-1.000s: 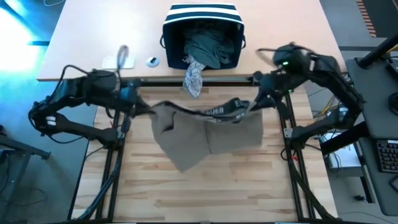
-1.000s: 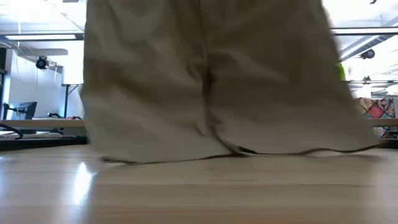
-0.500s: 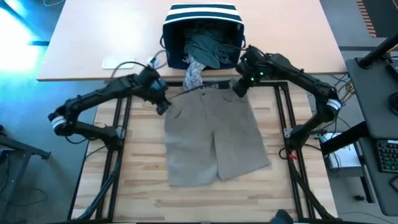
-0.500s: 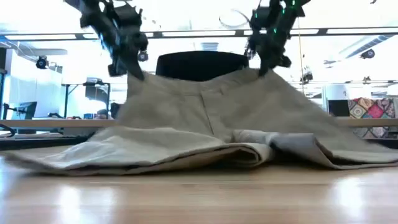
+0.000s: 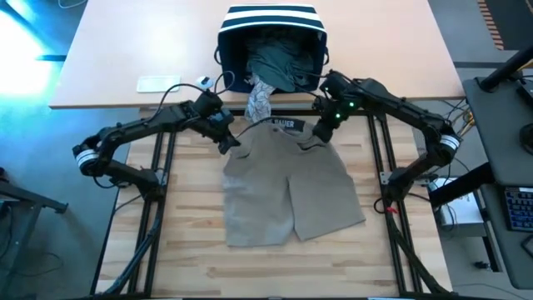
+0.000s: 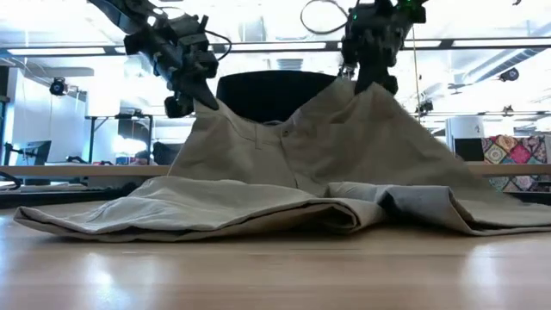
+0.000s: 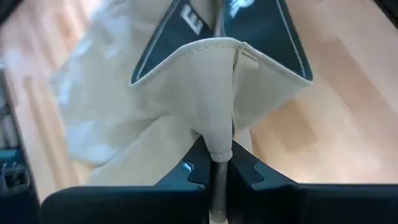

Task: Fold Laundry from Bin
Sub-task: Fold the brown shorts from the blue laundry basket

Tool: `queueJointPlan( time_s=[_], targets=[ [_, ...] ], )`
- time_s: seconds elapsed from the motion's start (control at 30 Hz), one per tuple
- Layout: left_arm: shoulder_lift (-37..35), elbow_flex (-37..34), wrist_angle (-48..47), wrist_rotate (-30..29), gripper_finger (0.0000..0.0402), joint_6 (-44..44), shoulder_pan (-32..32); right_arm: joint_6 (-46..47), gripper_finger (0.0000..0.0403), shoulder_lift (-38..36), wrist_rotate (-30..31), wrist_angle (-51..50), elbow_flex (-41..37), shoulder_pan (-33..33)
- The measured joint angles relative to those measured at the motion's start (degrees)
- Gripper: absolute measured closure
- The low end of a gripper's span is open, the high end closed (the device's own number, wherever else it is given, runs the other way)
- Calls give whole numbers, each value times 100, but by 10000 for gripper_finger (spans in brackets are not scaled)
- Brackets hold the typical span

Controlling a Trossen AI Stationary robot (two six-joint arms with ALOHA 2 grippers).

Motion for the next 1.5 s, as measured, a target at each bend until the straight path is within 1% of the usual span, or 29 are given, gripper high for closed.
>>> queueJointPlan(
  time_s=[0.07, 0.1, 0.13, 0.2, 0.3, 0.33, 0.37, 0.43, 0.47, 0.57, 0.63, 0.73, 0.8, 0.87, 0.93, 1.0, 1.13, 1.23, 1.4, 1.5],
  targets=[
    [-27, -4, -177, -515, 401, 90, 0, -103, 391, -71, 140, 184, -90, -18],
    [-28, -36, -194, -850, 401, 93, 0, -1, 391, -77, 298, 374, -162, -27],
    [-28, -83, -178, -1156, 401, 76, 4, 205, 391, -79, 570, 629, -250, -40],
    [3, -224, -82, -1560, 401, -63, 6, 665, 391, -75, 1463, 1281, -502, -41],
    [109, -467, 205, -1646, 401, -294, -19, 980, 390, -20, 2855, 2265, -1066, 36],
    [147, -556, 280, -1646, 401, -364, -33, 1024, 390, 13, 3174, 2527, -1268, 49],
    [182, -637, 347, -1641, 401, -415, -42, 1053, 390, 46, 3332, 2715, -1467, 55],
    [231, -802, 362, -1644, 401, -489, -46, 1004, 390, 68, 3246, 2976, -1796, 55],
    [245, -878, 360, -1639, 401, -515, -46, 988, 390, 64, 3056, 3089, -1935, 55],
    [223, -1075, 363, -1561, 401, -539, -48, 926, 387, -44, 2199, 3224, -2281, 59],
    [159, -1154, 342, -1538, 401, -556, -82, 930, 377, -178, 1603, 3354, -2459, 57],
    [24, -1207, 341, -1312, 401, -569, -191, 794, 347, -424, 1154, 3659, -2769, 88],
    [-61, -1213, 268, -1124, 401, -556, -321, 589, 321, -544, 1111, 3774, -2985, 120],
    [-133, -1215, 132, -1099, 401, -529, -483, 232, 292, -643, 1098, 3783, -3169, 122],
    [-193, -1215, 14, -1099, 401, -521, -635, -26, 262, -712, 1091, 4057, -3356, 120],
    [-233, -1215, -37, -1102, 401, -521, -774, -146, 235, -747, 1092, 4668, -3602, 118],
    [-278, -1215, 17, -1115, 401, -569, -1056, -53, 191, -548, 1087, 6453, -4037, 47],
    [-280, -1215, 44, -1142, 401, -656, -1288, 219, 173, -114, 1092, 7074, -4060, -90],
    [-280, -1215, 92, -1248, 401, -878, -1819, 486, 159, 507, 1076, 7671, -3894, -306],
    [-280, -1215, 148, -1454, 401, -1007, -2237, 522, 150, 917, 621, 7616, -3654, -450]
  ],
)
